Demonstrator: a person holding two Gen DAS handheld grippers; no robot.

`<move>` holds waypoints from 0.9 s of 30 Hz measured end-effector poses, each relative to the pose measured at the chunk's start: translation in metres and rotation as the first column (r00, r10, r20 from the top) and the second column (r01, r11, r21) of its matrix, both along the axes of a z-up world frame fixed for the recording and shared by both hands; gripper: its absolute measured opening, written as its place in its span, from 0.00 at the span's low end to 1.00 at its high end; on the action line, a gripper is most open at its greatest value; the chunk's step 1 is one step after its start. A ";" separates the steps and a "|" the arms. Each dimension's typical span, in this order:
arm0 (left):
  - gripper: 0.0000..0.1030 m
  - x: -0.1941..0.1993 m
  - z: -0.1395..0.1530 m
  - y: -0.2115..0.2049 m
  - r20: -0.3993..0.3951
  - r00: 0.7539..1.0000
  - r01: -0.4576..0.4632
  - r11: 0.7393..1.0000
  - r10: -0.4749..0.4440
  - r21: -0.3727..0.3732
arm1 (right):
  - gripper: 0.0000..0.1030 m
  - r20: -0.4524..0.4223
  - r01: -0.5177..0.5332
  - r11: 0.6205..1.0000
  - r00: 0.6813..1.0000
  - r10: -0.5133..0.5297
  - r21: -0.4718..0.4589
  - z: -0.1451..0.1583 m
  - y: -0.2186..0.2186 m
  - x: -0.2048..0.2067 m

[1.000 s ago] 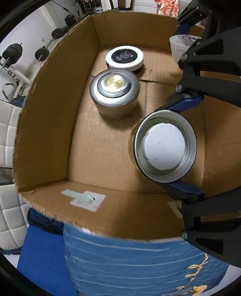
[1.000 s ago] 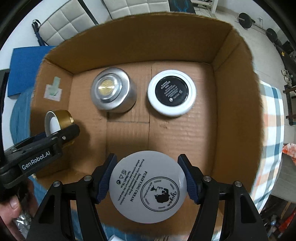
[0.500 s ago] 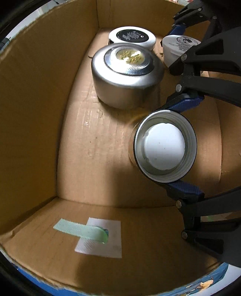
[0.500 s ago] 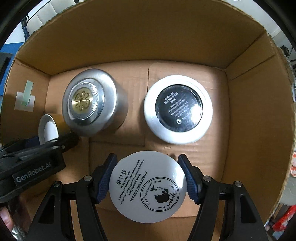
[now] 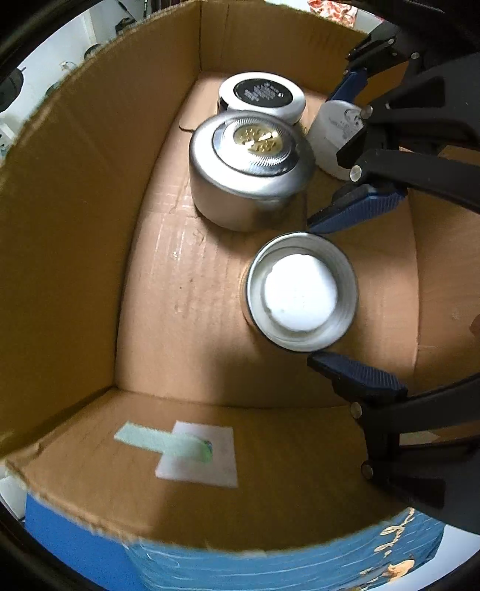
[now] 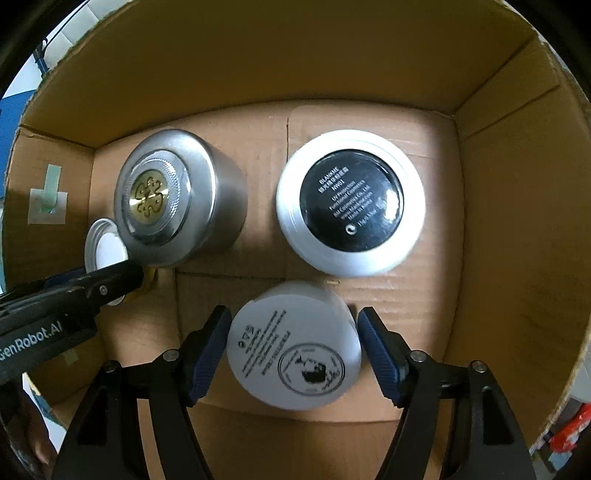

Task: Organize rigid objects
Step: 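Open both tools to release the items and lift out of the box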

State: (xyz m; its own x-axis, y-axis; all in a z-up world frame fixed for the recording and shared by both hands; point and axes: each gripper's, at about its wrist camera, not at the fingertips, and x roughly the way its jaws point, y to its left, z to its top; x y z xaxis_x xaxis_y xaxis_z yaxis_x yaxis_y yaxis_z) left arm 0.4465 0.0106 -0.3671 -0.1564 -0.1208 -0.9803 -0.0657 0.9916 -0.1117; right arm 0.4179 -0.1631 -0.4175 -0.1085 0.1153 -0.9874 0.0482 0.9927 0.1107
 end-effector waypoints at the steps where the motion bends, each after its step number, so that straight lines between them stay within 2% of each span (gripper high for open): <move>1: 0.66 -0.001 0.004 0.000 0.001 1.000 -0.005 1.000 0.005 -0.002 | 0.72 -0.003 0.002 1.000 1.000 -0.002 0.005 0.003 -0.001 -0.001; 5: 0.72 -0.003 0.023 0.003 0.022 1.000 -0.015 1.000 0.015 -0.011 | 0.78 0.001 -0.008 1.000 1.000 0.008 0.004 0.020 -0.003 -0.011; 9: 0.72 -0.013 0.048 0.002 0.070 0.997 -0.013 1.000 0.014 -0.013 | 0.81 0.006 -0.002 1.000 1.000 0.002 0.006 0.038 -0.006 -0.020; 17: 0.73 -0.056 0.099 0.002 0.171 0.985 -0.026 0.999 0.029 -0.022 | 0.92 0.063 -0.009 1.000 0.998 0.011 -0.023 0.075 -0.010 -0.058; 18: 0.76 -0.064 0.104 0.003 0.183 0.983 -0.026 1.000 0.029 -0.017 | 0.92 0.072 -0.011 1.000 0.997 0.012 -0.022 0.080 -0.010 -0.064; 20: 0.92 -0.080 0.112 0.002 0.209 0.978 -0.025 1.000 0.025 -0.005 | 0.95 0.082 -0.013 1.000 0.996 0.015 -0.026 0.087 -0.012 -0.074; 22: 0.96 -0.083 0.111 -0.003 0.230 0.973 -0.023 1.000 0.020 0.011 | 1.00 0.107 -0.018 0.999 0.994 0.022 -0.036 0.097 -0.009 -0.085; 27: 0.97 -0.108 0.127 -0.001 0.265 0.964 -0.018 0.999 0.009 0.030 | 1.00 0.157 -0.017 0.999 0.987 0.023 -0.042 0.125 -0.007 -0.108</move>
State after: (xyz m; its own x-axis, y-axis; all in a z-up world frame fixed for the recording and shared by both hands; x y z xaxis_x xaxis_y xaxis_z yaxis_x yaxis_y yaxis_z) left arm 0.3381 0.0097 -0.2396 0.1105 -0.0890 -0.9899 -0.0515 0.9941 -0.0951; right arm 0.3104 -0.1701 -0.2923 0.0464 0.0740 -0.9962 0.0135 0.9971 0.0747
